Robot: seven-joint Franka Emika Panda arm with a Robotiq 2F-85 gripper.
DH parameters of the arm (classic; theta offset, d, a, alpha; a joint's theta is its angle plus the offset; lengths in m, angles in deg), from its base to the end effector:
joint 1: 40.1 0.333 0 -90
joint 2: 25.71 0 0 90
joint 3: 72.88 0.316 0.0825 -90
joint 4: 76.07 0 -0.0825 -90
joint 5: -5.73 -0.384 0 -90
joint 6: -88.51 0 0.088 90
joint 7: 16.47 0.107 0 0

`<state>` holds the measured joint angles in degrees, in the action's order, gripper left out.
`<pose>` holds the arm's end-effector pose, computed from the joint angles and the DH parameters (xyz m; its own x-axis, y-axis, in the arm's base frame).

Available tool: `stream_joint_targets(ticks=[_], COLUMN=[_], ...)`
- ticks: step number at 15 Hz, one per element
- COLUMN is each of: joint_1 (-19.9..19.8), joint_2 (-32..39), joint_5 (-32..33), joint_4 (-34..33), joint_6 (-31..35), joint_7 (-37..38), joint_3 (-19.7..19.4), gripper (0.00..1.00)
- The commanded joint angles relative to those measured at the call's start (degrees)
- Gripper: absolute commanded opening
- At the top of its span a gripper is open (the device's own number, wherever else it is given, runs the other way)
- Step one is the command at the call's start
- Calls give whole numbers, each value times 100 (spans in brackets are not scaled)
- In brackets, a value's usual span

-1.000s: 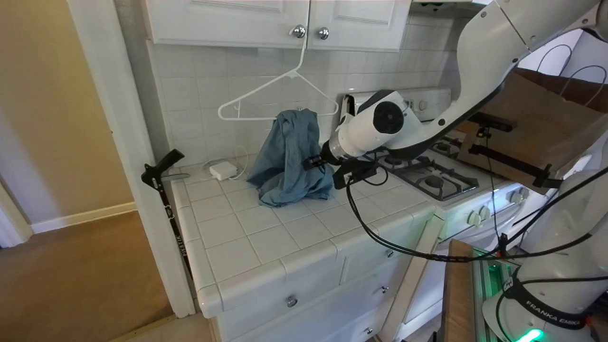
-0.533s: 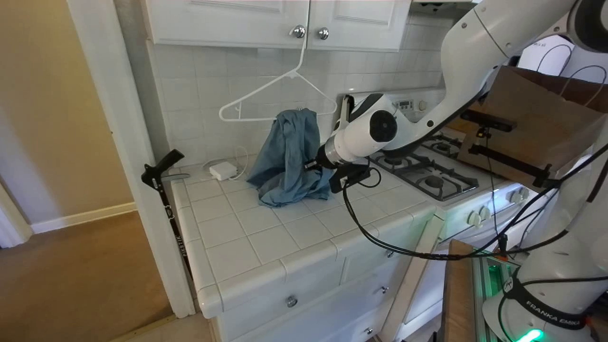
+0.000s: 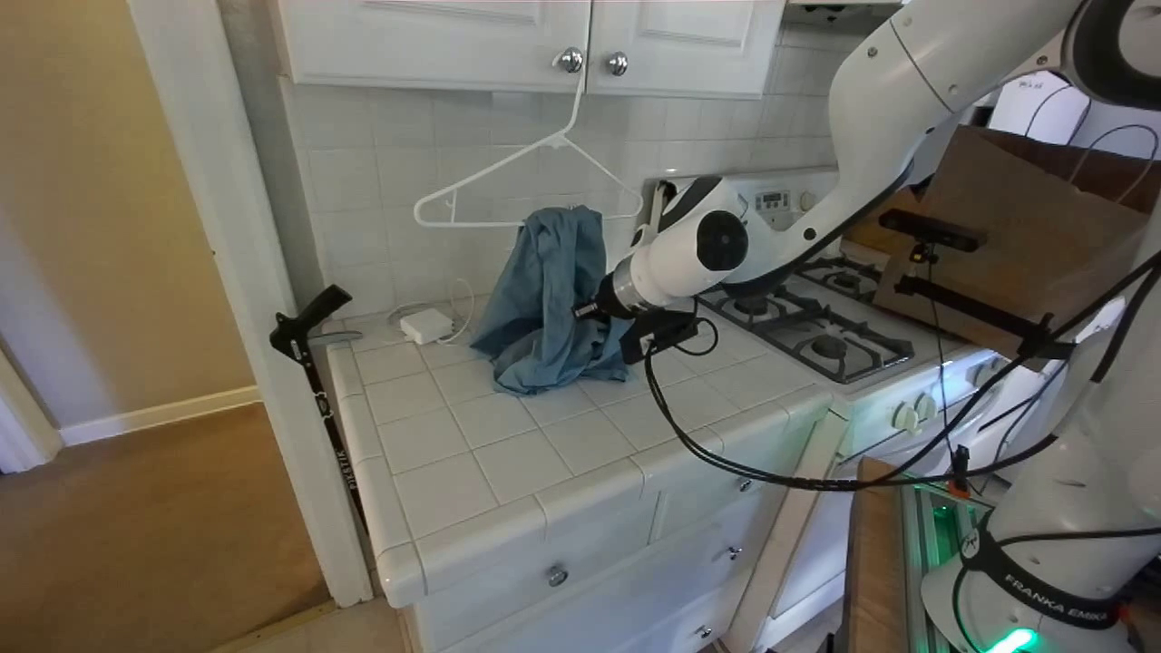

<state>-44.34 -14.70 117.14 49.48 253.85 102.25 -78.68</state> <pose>0.5376 -0.0399 0.2989 0.6053 -0.2054 0.7690 -0.4151 -0.9058 0.0849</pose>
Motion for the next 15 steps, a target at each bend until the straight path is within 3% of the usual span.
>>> stream_joint_targets(ticks=[1,15], joint_1=[27,228], joint_2=[-238,-1442], joint_5=[-38,-293], joint_4=[-15,103], joint_6=[-62,-726], joint_7=[52,-75], joint_3=[17,186], gripper=[0,0])
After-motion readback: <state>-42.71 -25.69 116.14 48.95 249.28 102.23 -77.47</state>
